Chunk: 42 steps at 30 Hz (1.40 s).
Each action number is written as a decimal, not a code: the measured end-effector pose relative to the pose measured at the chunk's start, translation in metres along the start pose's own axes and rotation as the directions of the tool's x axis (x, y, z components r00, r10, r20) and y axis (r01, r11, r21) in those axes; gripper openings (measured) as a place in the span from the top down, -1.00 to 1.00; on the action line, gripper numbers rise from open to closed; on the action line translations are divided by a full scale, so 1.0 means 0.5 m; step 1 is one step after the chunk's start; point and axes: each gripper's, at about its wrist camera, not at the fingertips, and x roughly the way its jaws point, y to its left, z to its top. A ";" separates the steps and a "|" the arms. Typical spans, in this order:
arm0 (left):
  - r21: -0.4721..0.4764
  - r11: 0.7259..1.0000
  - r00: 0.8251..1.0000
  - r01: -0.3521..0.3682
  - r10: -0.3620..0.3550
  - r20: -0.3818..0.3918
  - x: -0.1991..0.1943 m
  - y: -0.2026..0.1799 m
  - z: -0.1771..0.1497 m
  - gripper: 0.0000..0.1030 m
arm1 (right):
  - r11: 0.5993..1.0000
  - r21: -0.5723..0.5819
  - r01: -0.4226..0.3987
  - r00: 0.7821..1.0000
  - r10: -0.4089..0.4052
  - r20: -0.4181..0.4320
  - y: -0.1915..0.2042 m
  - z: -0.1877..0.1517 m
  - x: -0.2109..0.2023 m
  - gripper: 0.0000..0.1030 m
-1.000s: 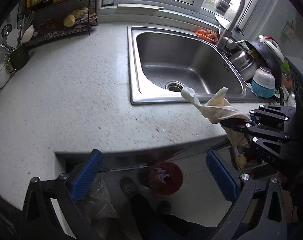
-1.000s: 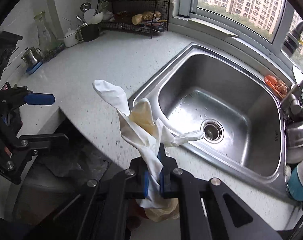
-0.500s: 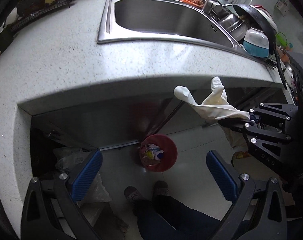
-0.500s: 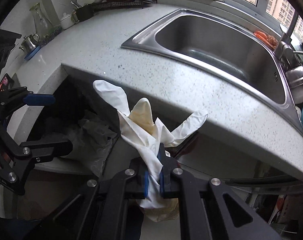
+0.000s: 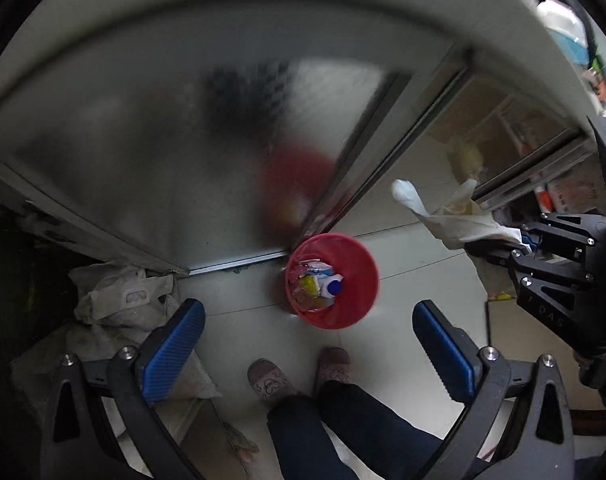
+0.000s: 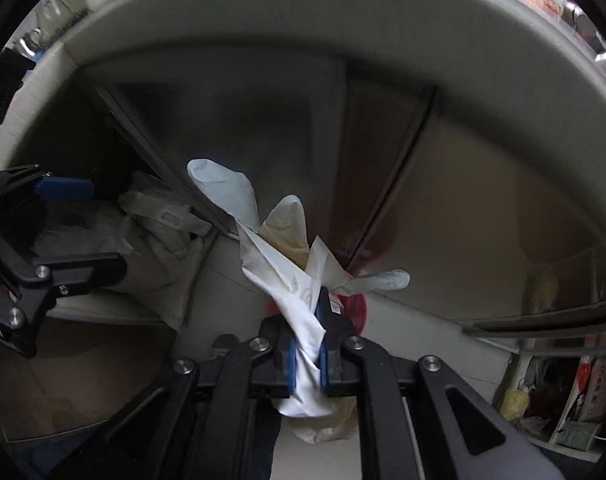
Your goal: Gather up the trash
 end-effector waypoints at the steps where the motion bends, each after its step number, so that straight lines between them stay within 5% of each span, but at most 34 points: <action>1: -0.004 1.000 1.000 0.001 -0.001 -0.011 0.030 0.005 -0.001 -1.00 | 1.000 0.005 0.002 1.000 -0.002 -0.014 -0.005 -0.004 0.029 0.86; 5: -0.030 0.999 0.998 0.041 -0.043 -0.041 0.122 0.022 -0.008 -1.00 | 1.000 0.021 0.003 0.998 -0.001 -0.062 -0.019 -0.014 0.141 0.86; 13: 0.013 1.000 0.995 0.015 -0.013 -0.096 0.252 0.032 -0.023 -1.00 | 1.000 0.015 -0.018 0.989 0.020 -0.147 -0.022 -0.028 0.331 0.86; 21: 0.013 1.000 0.993 0.021 -0.020 -0.120 0.310 0.046 -0.016 -1.00 | 1.000 0.000 -0.025 0.981 0.024 -0.190 -0.022 -0.040 0.412 0.86; 23: 0.011 1.000 0.991 0.024 -0.023 -0.129 0.319 0.048 -0.014 -1.00 | 1.000 -0.018 -0.017 0.982 0.014 -0.188 -0.021 -0.052 0.416 0.62; 25: 0.017 0.999 0.991 0.031 -0.029 -0.132 0.321 0.046 -0.013 -1.00 | 0.999 -0.020 -0.037 0.981 0.033 -0.190 -0.020 -0.066 0.408 -0.01; 31: 0.043 0.999 0.991 0.029 -0.023 -0.133 0.304 0.034 -0.014 -1.00 | 0.999 -0.036 -0.032 0.987 0.026 -0.161 -0.026 -0.070 0.380 -0.83; 42: 0.081 0.996 0.999 0.040 -0.036 -0.041 0.061 -0.036 0.005 -1.00 | 0.999 0.020 -0.043 0.999 0.044 -0.029 -0.039 -0.046 0.133 -0.98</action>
